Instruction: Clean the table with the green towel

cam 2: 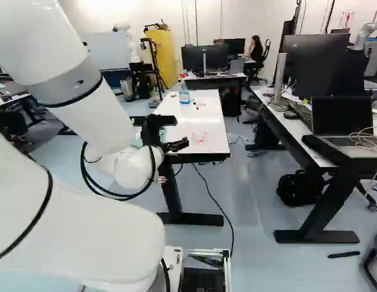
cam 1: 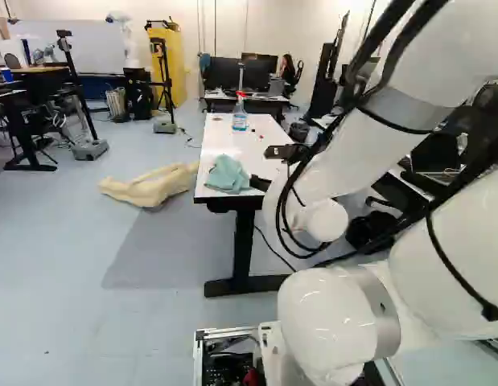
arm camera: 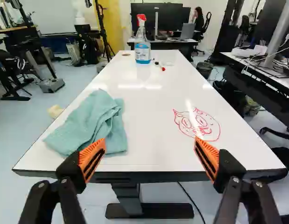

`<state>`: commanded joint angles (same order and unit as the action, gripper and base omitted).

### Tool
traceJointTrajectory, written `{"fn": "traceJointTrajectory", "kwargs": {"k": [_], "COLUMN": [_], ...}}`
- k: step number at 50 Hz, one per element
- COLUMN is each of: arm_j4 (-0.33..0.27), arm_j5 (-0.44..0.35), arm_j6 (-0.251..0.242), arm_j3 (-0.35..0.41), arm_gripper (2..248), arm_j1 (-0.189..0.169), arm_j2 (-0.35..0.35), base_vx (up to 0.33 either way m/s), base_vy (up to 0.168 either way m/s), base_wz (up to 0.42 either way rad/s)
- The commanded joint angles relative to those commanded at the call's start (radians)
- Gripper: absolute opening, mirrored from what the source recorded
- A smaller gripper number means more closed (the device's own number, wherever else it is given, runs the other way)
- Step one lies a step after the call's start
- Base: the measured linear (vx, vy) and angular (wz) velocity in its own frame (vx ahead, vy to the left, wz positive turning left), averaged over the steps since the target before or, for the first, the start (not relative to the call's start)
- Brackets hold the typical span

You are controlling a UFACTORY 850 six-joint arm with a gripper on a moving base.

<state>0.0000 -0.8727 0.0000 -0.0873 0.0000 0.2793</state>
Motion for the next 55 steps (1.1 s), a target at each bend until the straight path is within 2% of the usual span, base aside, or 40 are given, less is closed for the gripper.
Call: {"fn": "traceJointTrajectory", "kwargs": {"k": [1, 21, 33, 42, 55], "arm_j4": [0.0, 0.0, 0.0, 0.003, 0.022], "arm_j5": [0.0, 0.0, 0.006, 0.048, 0.147], "arm_j6": [0.0, 0.0, 0.0, 0.0, 0.0], "arm_j3": [-0.022, -0.112, -0.168, -0.209, -0.268], "arm_gripper": [247, 247, 247, 247, 247], "arm_j1": [0.008, 0.038, 0.068, 0.094, 0.129], "arm_j2": [-0.01, -0.056, -0.084, -0.105, -0.134], "base_vx": [0.0, 0.0, 0.0, 0.0, 0.0], "base_vy": [0.0, 0.0, 0.0, 0.0, 0.0], "base_wz": [0.0, 0.0, 0.0, 0.0, 0.0]}}
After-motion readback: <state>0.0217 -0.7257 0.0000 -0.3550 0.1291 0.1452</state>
